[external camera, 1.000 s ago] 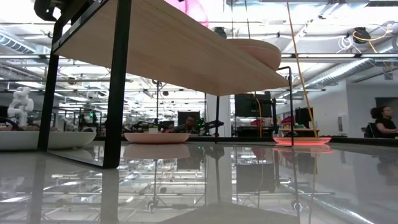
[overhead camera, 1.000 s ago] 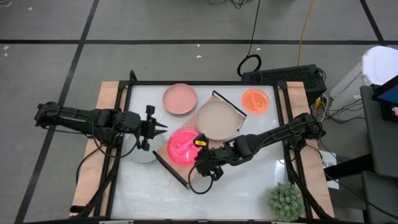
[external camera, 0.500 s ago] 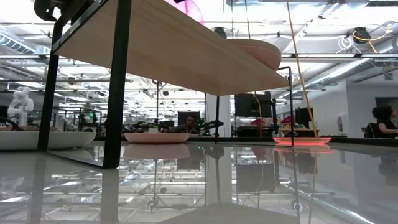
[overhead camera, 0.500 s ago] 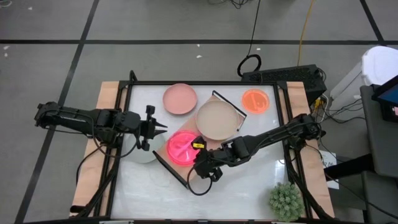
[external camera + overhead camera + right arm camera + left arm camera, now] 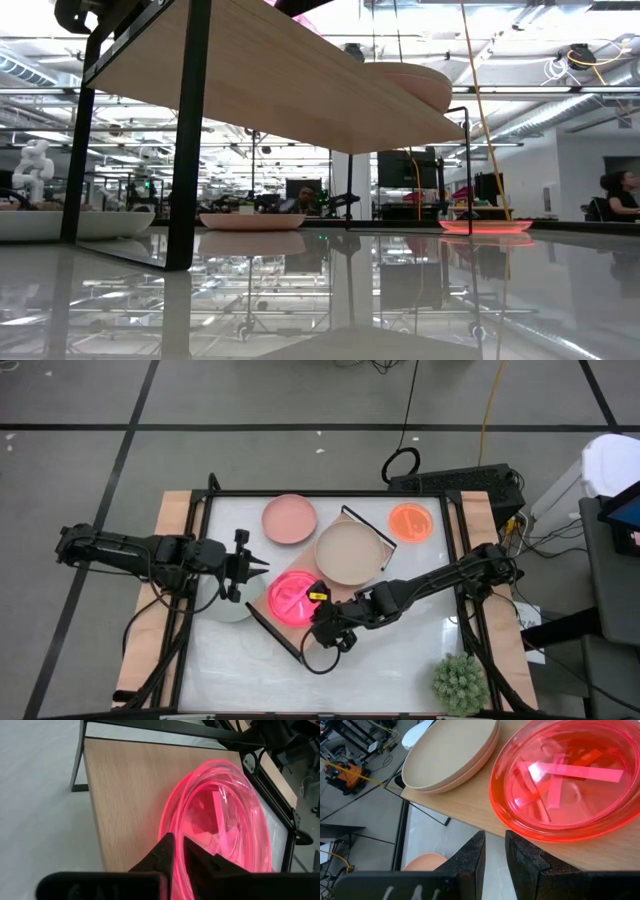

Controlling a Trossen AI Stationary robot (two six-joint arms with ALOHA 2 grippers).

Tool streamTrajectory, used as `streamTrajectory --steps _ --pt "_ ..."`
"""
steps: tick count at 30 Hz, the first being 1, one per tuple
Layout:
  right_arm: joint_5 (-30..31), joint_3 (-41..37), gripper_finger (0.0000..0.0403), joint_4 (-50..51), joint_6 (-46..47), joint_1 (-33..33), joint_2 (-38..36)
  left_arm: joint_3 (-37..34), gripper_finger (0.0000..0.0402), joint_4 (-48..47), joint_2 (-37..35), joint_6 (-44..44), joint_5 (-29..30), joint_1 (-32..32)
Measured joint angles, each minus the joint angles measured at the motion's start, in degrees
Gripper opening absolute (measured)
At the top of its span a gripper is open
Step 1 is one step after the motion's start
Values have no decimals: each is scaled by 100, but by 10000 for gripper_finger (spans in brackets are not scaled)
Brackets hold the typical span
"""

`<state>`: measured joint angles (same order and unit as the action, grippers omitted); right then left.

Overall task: Place and stack plates onto a shelf
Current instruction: Stack the small pink plate on top of the small pink plate on the shelf, then stack the big gray plate on top of the big brown plate on the shelf

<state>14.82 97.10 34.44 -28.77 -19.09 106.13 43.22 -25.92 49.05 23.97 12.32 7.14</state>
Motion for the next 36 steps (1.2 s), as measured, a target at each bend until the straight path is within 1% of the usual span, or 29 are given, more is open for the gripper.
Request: streamTrajectory --steps 4,11,18,23,28,33,36 --pt "14 0 59 0 106 0 0 0 81 1 1 -9 0 0" --pt "11 0 109 9 573 -11 0 0 81 -1 1 -40 0 0" --pt "7 0 143 116 953 -21 -44 0 81 -5 1 -75 0 0" --pt "13 0 148 107 1322 -118 -266 0 81 -267 1 -218 -33 0" --pt "20 0 142 130 1741 -251 -449 0 81 -625 -13 -465 78 0" --pt "51 0 134 322 2522 -453 -511 0 81 -1176 -154 -980 105 0" --pt "350 0 131 430 2760 -662 -511 0 81 -1485 -300 -1361 105 0"
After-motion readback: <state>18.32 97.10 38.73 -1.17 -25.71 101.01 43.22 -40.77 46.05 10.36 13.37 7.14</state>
